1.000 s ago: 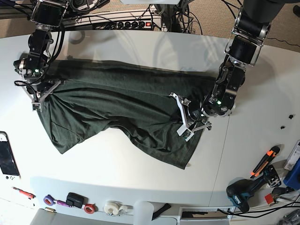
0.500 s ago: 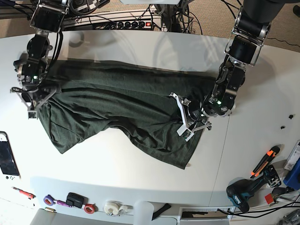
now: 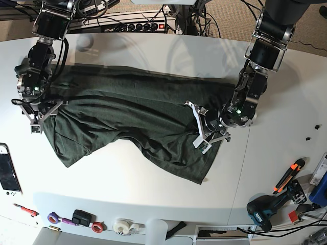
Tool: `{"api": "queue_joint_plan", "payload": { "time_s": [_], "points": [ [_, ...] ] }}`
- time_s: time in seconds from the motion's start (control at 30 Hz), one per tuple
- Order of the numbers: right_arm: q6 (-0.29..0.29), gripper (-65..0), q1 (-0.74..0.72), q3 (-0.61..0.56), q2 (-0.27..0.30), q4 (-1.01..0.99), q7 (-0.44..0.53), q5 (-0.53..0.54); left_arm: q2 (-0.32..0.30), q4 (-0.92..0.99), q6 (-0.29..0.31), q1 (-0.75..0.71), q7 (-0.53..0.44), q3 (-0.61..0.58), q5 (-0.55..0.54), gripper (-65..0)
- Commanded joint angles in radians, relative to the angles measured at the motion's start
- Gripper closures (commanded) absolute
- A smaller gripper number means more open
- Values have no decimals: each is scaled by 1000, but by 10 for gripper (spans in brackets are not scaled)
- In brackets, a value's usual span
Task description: Layout the t-shirt on the table in an organized manner, then fold the t-shirt properly
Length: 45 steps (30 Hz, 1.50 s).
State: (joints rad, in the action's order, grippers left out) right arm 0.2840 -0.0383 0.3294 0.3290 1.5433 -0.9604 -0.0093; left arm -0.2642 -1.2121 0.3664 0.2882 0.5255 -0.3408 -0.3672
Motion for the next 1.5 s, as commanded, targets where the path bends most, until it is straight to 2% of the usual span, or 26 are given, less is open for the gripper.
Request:
{"api": "queue_joint_plan", "payload": {
  "time_s": [0.0, 0.2, 0.37, 0.6, 0.93, 1.03, 1.27, 1.47],
  "points": [
    [-9, -309, -11, 6, 19, 13, 18, -2, -21, 16, -34, -5, 108, -1, 69, 0],
    [-14, -309, 14, 6, 18, 12, 22, -3, -21, 16, -34, -5, 109, -1, 69, 0],
    [-74, -309, 27, 6, 18, 12, 46, -10, -21, 16, -34, -5, 109, -1, 69, 0],
    [-74, -308, 24, 6, 18, -1, 81, -9, -21, 16, -34, -5, 108, -1, 69, 0],
    [-63, -307, 19, 6, 18, -145, 119, -6, -21, 16, -34, -5, 102, -1, 69, 0],
    [-45, -262, 18, 6, 18, -143, 125, -6, -21, 16, -34, -5, 102, -1, 69, 0],
    [-46, -138, 18, 6, 32, -143, 123, -18, -21, 16, -34, -5, 102, -1, 69, 0],
    [-67, -118, 18, 6, 103, -143, 123, -18, -21, 16, -34, -5, 102, -1, 69, 0]
  ]
}}
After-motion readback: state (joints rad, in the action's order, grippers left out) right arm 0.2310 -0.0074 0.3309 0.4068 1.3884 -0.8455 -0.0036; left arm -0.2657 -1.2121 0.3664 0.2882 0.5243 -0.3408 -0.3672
